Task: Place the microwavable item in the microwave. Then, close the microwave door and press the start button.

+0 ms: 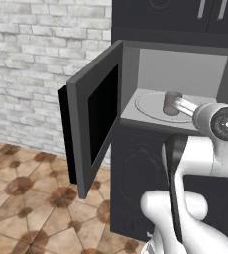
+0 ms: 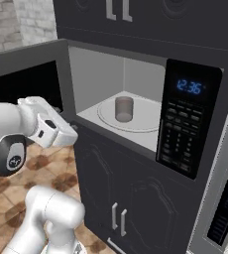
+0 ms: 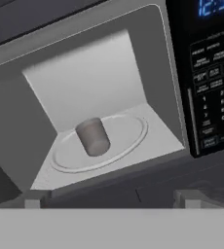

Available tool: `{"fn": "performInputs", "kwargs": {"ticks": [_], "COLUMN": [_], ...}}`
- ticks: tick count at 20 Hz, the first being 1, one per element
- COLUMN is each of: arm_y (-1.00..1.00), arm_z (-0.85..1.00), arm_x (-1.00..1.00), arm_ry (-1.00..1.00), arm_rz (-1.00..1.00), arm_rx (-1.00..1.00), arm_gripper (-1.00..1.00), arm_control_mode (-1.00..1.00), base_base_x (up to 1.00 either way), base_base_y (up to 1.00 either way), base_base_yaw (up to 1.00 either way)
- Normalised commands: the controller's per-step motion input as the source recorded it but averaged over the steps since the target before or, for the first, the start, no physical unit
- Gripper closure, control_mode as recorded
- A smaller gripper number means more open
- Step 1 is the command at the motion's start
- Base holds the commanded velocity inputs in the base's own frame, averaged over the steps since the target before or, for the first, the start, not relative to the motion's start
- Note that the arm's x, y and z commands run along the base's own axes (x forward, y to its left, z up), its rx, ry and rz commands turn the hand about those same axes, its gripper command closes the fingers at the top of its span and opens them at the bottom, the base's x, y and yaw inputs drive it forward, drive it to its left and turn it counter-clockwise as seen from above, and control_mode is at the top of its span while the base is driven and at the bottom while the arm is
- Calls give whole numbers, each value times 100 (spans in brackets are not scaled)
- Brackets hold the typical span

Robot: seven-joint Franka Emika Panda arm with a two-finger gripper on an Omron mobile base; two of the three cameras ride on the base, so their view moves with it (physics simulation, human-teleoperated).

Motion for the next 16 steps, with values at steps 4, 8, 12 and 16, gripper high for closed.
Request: {"fn": "performInputs", "kwargs": {"ticks": [4, 8, 12, 16], "arm_y": [33, 18, 10, 42], "arm_z": [11, 0, -12, -8], "arm_x": [-87, -93, -99, -96], "arm_ry": [5, 2, 0, 0], "arm_rz": [14, 20, 28, 28], "arm_rx": [-29, -30, -30, -35], "arm_gripper": [-100, -100, -100, -100], "arm_control_mode": [-100, -100, -100, -100], "base_base_x": [0, 0, 0, 0], "base_base_y": [0, 0, 0, 0], "base_base_yaw": [0, 0, 0, 0]}}
